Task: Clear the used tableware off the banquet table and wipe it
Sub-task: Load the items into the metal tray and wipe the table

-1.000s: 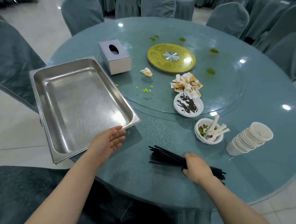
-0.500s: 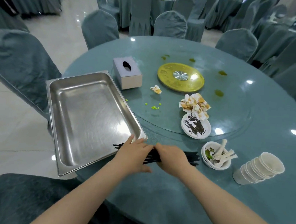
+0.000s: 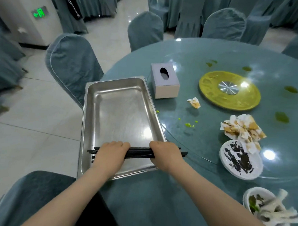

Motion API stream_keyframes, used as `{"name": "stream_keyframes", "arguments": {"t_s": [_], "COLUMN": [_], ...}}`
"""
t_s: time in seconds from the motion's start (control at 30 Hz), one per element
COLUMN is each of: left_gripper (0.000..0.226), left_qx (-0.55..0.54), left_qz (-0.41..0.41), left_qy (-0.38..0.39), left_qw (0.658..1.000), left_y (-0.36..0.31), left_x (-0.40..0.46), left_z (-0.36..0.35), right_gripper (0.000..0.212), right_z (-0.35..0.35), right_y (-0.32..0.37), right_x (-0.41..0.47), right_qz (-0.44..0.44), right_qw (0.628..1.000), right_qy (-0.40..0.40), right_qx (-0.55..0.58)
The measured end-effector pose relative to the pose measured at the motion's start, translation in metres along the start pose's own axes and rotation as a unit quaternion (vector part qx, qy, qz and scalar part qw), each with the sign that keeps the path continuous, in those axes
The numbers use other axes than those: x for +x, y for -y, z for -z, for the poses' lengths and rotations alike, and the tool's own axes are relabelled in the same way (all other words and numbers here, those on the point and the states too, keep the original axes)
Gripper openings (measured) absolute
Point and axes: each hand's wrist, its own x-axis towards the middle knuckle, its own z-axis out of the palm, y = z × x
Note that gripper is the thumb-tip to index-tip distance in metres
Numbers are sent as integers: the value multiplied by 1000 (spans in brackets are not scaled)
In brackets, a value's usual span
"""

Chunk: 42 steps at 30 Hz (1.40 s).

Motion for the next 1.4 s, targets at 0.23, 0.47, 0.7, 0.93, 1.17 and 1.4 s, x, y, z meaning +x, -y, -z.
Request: {"name": "stream_keyframes", "arguments": {"t_s": [0.23,0.47,0.7,0.93,1.17,1.4], "left_gripper": [74,74,67,66,63,60], "left_qx": [-26,-46,-72,-114,-169,-266], "left_qz": [79,118,113,88,43,-9], "left_qy": [-26,39,71,57,29,3], "left_qw": [996,991,988,988,984,964], "left_y": [30,31,32,29,13,-41], "left_x": [10,5,6,3,-2,1], "left_z": [0,-18,-25,-26,-11,-2], "right_gripper": [13,17,62,77,51,34], "right_z": [-17,-34,-52,-50,-25,-21], "right_y": [1,0,4,18,10,-16], "right_x": [59,112,111,87,28,-72], "right_qz": [-75,-241,-315,-267,-231,-328], "right_qw": [988,913,902,932,923,839], "right_qy": [47,106,68,31,-16,-114], "right_qx": [129,312,286,243,307,419]}}
